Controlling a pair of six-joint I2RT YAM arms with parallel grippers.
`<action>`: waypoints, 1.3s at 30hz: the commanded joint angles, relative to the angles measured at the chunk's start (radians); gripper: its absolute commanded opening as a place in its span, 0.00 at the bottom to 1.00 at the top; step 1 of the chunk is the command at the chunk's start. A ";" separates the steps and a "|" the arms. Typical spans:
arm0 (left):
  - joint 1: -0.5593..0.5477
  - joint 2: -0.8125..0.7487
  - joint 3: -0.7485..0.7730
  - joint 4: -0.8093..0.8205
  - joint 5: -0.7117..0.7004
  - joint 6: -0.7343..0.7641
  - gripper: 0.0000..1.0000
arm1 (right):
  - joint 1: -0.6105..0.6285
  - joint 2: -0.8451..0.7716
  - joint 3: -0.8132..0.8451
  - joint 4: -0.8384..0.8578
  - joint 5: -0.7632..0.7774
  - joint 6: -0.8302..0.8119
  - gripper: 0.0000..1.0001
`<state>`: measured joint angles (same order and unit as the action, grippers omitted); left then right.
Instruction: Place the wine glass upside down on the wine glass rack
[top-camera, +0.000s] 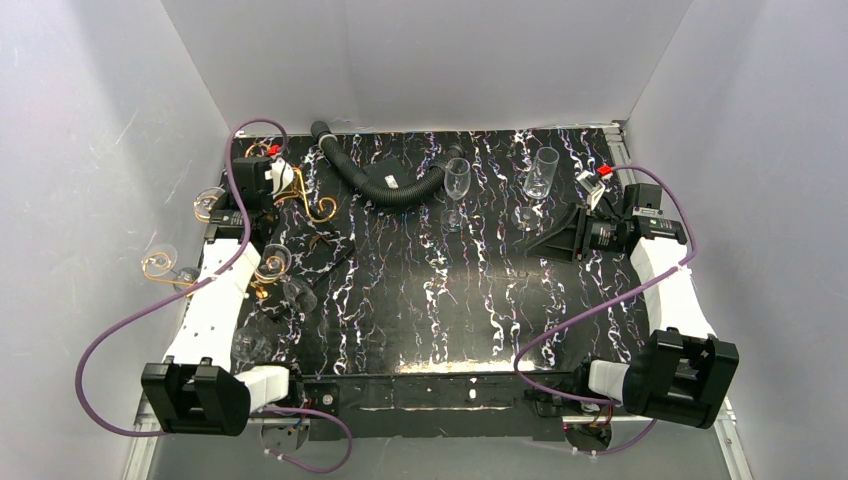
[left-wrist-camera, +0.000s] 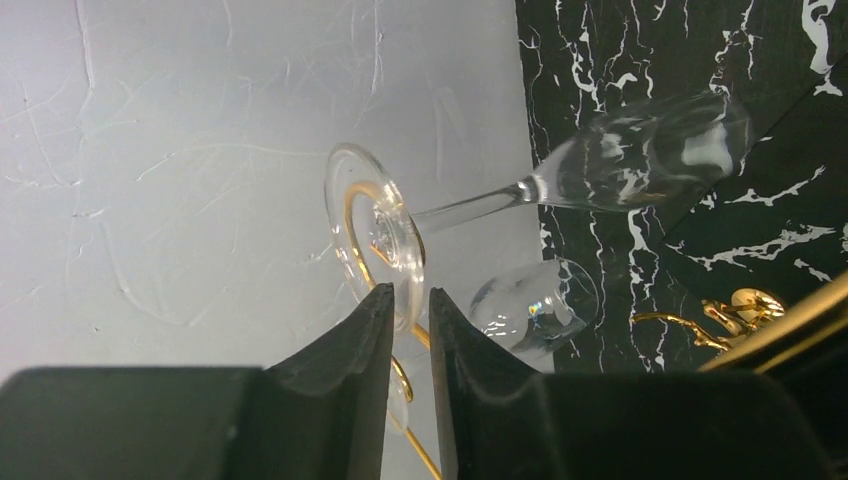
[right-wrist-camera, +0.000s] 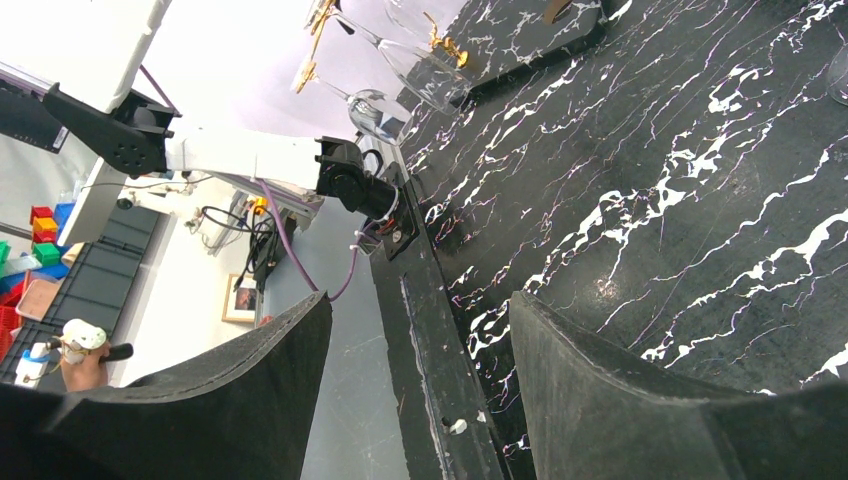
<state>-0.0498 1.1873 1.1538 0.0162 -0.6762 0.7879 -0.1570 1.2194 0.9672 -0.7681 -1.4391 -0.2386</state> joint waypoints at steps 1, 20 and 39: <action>-0.005 -0.032 0.000 -0.056 -0.014 -0.037 0.24 | -0.006 -0.001 0.024 0.003 -0.017 -0.002 0.73; -0.005 -0.120 0.092 -0.214 0.050 -0.206 0.35 | -0.006 -0.001 0.019 0.014 -0.003 0.000 0.73; -0.005 -0.305 0.277 -0.527 0.320 -0.728 0.92 | -0.008 -0.025 0.032 -0.067 0.053 -0.139 0.73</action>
<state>-0.0544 0.9249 1.3846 -0.3958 -0.4435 0.2478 -0.1570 1.2190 0.9672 -0.7864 -1.4067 -0.2935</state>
